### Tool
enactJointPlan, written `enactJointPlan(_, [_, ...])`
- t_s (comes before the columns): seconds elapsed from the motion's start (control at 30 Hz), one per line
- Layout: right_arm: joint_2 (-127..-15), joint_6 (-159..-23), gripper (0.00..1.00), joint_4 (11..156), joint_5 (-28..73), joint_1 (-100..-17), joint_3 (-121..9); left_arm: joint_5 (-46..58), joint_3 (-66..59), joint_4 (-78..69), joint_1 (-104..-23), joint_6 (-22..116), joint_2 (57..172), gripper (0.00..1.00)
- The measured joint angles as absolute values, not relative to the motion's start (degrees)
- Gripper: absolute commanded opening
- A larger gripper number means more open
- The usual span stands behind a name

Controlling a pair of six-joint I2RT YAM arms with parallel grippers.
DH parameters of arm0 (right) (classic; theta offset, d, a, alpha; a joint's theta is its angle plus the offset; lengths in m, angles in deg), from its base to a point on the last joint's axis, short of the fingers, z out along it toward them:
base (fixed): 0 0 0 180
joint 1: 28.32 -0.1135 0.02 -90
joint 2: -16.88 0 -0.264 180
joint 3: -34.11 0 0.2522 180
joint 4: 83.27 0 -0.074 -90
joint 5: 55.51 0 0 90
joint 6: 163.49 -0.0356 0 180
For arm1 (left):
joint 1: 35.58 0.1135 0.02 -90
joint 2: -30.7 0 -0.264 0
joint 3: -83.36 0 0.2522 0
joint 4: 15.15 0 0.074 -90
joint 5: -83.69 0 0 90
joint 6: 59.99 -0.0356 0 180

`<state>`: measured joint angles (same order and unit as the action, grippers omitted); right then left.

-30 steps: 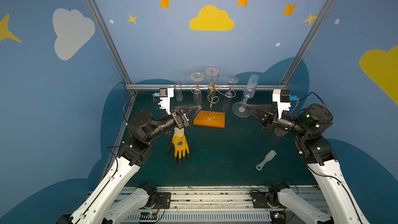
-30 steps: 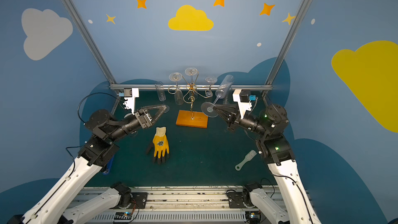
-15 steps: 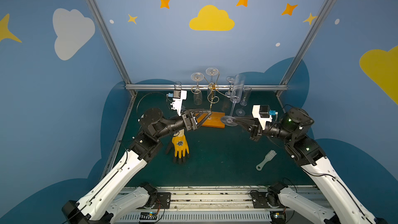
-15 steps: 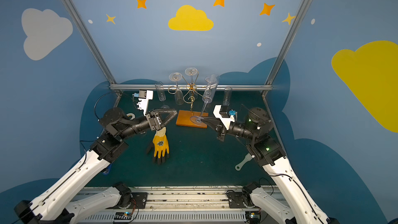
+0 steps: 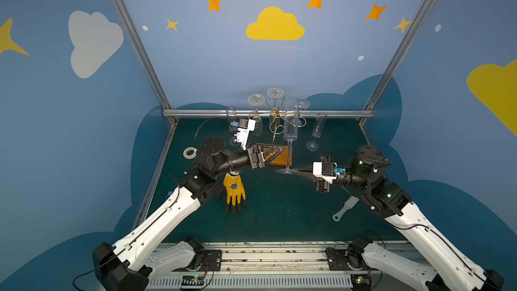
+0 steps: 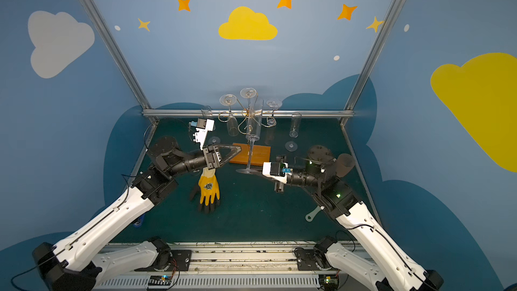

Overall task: Take the wine glass off the wine glass rack
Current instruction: Pick up the wine glass from the wine glass rack.

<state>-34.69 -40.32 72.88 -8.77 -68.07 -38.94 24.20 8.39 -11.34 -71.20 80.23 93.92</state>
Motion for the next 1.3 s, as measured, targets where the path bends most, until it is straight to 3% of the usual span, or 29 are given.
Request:
enactJointPlan(0.27, [-33.99,-30.11,0.00,73.18,-6.41,-71.74,-35.64,26.56,8.39,-11.36,-71.98,80.60,95.71,0.57])
enactJointPlan(0.8, [-32.90,-21.85,0.00,74.06,-2.11,-73.97,-35.62,29.73,7.90,-9.99,-74.28,79.31,97.77,0.30])
enactJointPlan(1.07, [-32.90,-20.10,0.00,72.88,-0.56,-74.67,-35.62,31.06,6.66,-8.94,-74.76,78.43,98.88,0.04])
enactJointPlan(1.2, [-32.57,-19.99,0.00,72.40,-0.01,-74.82,-35.62,31.23,6.66,-8.37,-74.76,77.67,99.10,0.03])
enactJointPlan(1.23, [-32.57,-19.86,0.03,72.35,0.08,-74.89,-35.62,31.23,6.66,-8.28,-74.76,77.60,99.10,0.03])
enactJointPlan(1.27, [-32.57,-19.86,0.30,72.29,0.23,-74.93,-35.62,31.23,6.66,-8.28,-74.76,77.56,99.10,0.03])
enactJointPlan(1.3, [-32.57,-19.47,0.71,72.35,0.36,-74.98,-35.62,31.21,6.66,-8.11,-74.76,77.84,99.10,0.03])
